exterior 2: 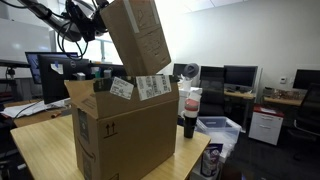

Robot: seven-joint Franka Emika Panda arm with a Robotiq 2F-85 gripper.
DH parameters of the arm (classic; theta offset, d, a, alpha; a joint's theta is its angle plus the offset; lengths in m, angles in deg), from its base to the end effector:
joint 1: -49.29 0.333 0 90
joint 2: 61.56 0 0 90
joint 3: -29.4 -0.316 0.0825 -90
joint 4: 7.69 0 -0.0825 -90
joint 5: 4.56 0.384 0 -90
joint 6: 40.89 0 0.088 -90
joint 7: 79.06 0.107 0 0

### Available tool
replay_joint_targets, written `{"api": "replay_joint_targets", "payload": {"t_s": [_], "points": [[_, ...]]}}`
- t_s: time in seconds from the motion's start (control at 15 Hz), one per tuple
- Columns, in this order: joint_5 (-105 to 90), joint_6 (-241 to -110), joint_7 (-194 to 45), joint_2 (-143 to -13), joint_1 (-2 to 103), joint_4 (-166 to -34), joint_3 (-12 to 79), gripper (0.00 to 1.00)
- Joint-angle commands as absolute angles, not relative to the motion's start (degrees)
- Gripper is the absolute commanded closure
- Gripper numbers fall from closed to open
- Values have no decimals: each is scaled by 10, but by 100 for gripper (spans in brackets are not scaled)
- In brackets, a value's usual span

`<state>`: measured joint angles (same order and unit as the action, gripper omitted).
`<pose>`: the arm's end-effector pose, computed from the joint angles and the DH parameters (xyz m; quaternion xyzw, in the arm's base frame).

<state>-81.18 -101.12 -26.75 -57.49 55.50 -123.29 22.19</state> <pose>0.4754 -0.0213 0.5529 0.6490 -0.2779 0.0518 0.7063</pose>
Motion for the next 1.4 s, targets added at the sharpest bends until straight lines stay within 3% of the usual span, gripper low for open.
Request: {"api": "replay_joint_targets", "payload": {"t_s": [0.0, 1.33], "points": [[-850, -988, -226, -580, 563, -1261, 215, 95], [-923, -936, -155, -614, 577, -1295, 207, 95]]}}
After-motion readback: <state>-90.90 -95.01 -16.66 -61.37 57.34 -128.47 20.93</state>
